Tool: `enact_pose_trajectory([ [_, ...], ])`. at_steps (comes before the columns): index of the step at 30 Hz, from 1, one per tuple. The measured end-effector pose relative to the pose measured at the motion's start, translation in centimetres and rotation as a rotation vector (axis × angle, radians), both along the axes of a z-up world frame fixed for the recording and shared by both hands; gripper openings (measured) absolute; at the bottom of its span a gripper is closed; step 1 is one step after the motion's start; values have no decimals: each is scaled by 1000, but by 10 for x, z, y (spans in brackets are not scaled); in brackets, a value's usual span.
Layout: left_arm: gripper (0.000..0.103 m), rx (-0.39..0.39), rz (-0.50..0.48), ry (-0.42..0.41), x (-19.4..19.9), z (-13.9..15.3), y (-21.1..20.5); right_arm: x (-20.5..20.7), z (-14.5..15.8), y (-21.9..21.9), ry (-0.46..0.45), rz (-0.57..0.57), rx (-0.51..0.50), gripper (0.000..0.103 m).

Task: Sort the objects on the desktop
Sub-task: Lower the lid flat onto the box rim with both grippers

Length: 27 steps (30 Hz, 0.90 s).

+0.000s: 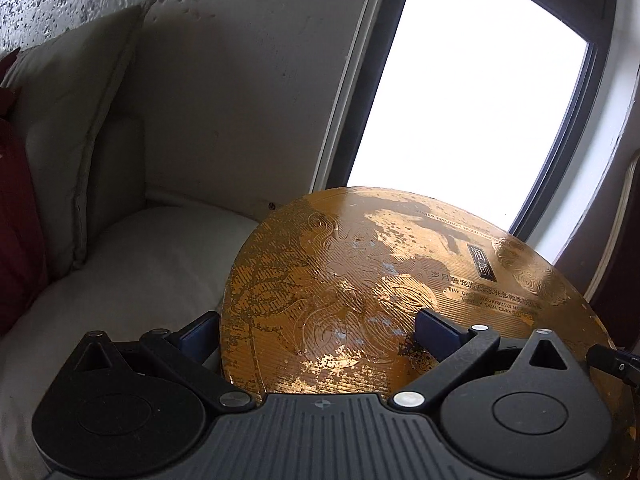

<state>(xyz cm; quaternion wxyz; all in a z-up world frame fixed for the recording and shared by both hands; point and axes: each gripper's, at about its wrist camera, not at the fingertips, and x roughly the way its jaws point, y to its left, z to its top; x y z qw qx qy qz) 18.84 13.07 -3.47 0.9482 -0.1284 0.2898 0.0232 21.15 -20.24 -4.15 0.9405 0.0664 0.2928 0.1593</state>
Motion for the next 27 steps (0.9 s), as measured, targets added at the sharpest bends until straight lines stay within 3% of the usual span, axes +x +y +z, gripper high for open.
enact_pose_trajectory([
  [11, 101, -12, 9, 37, 9, -23, -13, 9, -20, -11, 59, -21, -12, 95],
  [27, 101, -7, 17, 45, 4, -34, -10, 13, -29, -11, 100, -19, -22, 95],
])
